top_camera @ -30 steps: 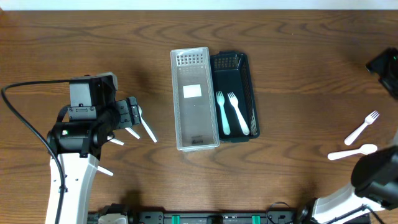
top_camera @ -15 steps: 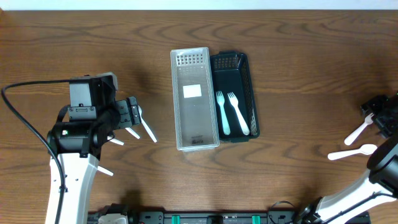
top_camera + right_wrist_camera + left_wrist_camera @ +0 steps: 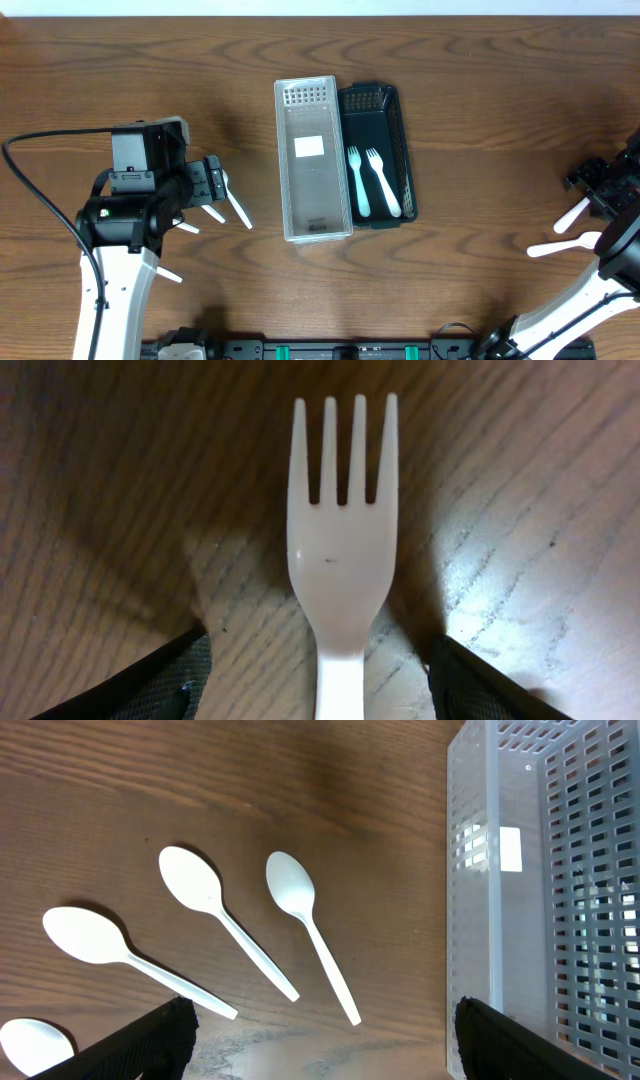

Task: Pack container
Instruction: 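Move right gripper back and grasp the third white fork, then drop the third fork into the dark green basket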

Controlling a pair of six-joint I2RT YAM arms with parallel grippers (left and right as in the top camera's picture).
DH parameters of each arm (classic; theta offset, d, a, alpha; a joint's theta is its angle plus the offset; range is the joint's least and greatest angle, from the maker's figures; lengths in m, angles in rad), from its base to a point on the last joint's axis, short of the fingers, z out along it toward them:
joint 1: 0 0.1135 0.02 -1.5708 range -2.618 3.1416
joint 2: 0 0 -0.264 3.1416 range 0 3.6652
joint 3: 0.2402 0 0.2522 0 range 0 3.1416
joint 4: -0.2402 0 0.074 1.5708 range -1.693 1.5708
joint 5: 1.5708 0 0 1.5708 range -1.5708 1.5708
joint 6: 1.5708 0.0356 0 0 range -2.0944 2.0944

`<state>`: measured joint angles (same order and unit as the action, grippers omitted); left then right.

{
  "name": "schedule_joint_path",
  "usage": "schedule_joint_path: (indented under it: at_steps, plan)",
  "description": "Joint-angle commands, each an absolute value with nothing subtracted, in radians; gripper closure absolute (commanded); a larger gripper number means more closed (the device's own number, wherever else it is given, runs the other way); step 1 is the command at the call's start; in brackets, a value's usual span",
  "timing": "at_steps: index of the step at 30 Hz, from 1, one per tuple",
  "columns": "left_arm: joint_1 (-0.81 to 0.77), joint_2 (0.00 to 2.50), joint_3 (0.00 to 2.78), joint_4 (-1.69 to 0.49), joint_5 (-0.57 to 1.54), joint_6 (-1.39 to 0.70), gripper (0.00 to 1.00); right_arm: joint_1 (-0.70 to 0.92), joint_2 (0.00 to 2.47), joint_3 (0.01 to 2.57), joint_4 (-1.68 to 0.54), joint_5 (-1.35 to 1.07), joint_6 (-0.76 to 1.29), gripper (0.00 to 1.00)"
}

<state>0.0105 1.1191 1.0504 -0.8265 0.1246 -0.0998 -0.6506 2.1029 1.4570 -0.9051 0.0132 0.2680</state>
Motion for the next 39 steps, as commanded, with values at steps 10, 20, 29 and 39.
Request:
schedule_joint_path:
  at_steps: [10, 20, 29, 39]
  plan:
    - [0.010, 1.117, 1.064, -0.826, 0.123, -0.086, 0.15, -0.654, 2.134, 1.451, -0.897, 0.017, 0.238, 0.79]
    - [0.010, 1.117, 1.064, -0.826, 0.123, -0.086, 0.15, -0.653, 2.134, 1.451, -0.896, 0.017, 0.238, 0.97]
    - [0.010, 1.117, 1.064, -0.826, 0.123, -0.086, 0.15, -0.615, 2.018, 1.520, -0.958, -0.114, 0.246, 0.99]
    - [0.010, 1.117, 1.064, -0.826, 0.123, -0.086, 0.15, -0.220, 1.652, 1.648, -0.992, -0.091, 0.326, 0.99]
